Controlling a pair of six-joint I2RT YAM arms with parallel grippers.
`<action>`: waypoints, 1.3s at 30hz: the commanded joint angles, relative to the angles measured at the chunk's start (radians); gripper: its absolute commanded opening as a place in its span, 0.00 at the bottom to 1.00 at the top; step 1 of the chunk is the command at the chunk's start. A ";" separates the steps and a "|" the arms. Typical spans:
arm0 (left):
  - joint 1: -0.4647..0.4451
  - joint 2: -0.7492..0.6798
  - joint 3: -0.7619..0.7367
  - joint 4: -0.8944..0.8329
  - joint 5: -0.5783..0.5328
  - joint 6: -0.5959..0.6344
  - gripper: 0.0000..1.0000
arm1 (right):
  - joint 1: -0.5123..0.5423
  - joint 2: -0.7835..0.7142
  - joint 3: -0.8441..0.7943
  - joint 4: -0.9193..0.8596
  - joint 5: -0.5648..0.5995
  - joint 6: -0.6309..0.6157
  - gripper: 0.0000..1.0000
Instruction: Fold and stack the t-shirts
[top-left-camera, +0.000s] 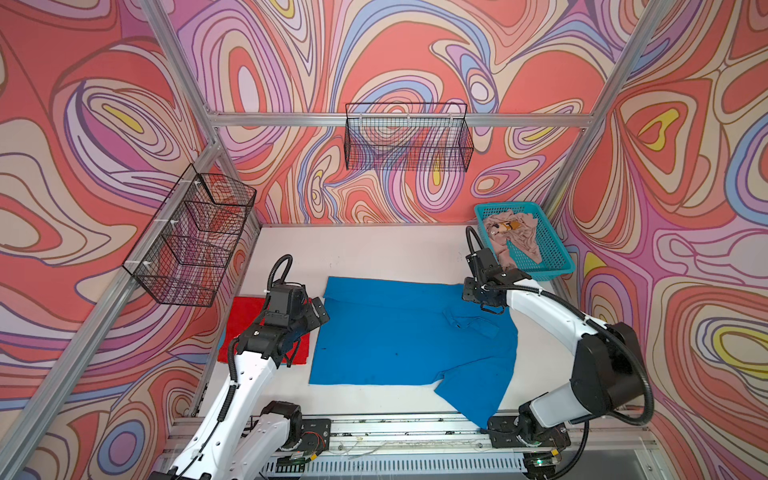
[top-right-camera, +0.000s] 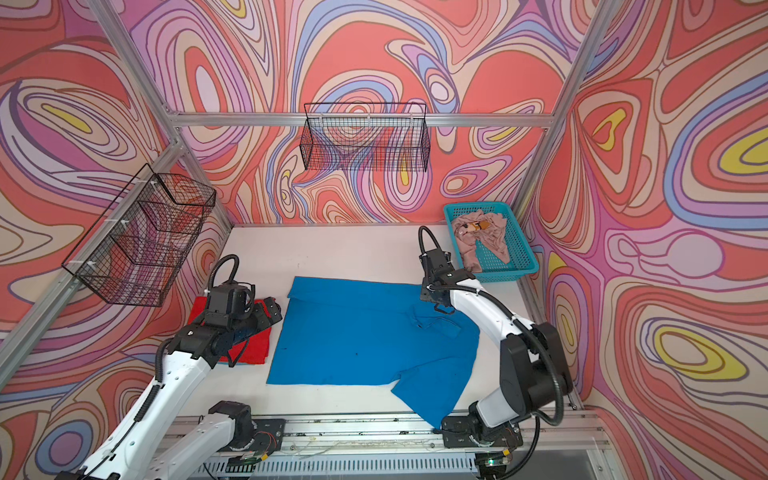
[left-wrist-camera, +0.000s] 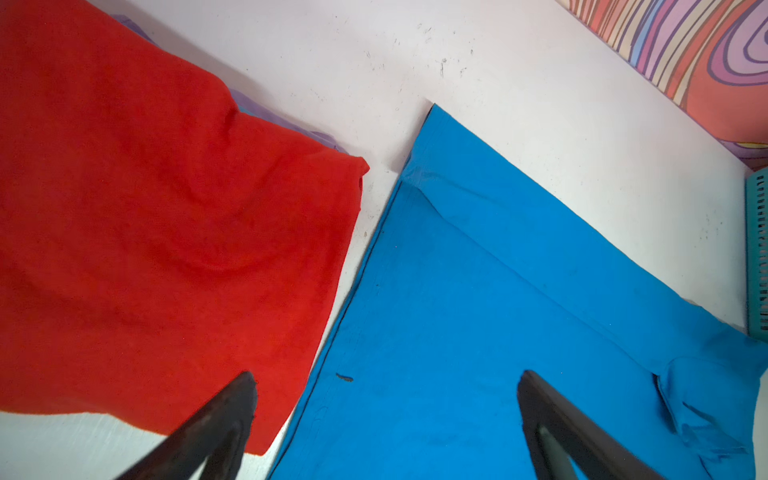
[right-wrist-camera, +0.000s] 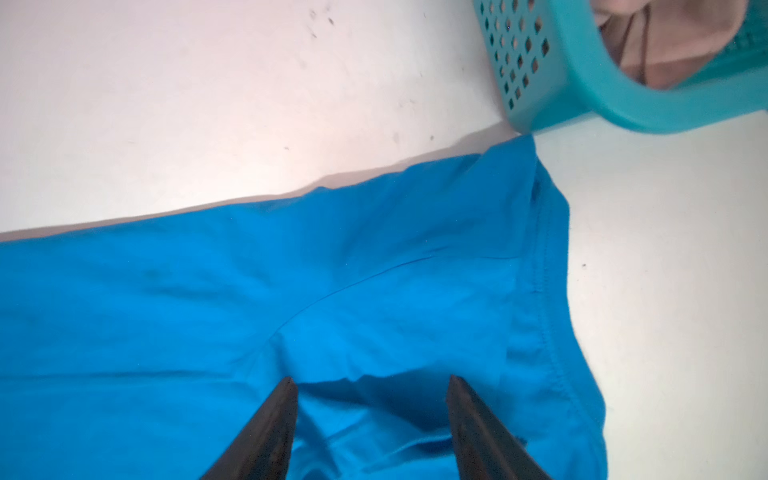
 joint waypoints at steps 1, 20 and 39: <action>-0.008 -0.013 -0.012 -0.014 -0.009 0.006 1.00 | -0.006 0.059 0.014 0.007 -0.069 -0.092 0.60; -0.010 -0.015 -0.010 -0.013 -0.008 0.002 1.00 | 0.061 -0.136 -0.273 0.023 -0.249 0.009 0.55; -0.001 0.069 0.033 -0.011 -0.011 -0.007 1.00 | 0.101 -0.087 -0.234 0.156 -0.276 0.074 0.36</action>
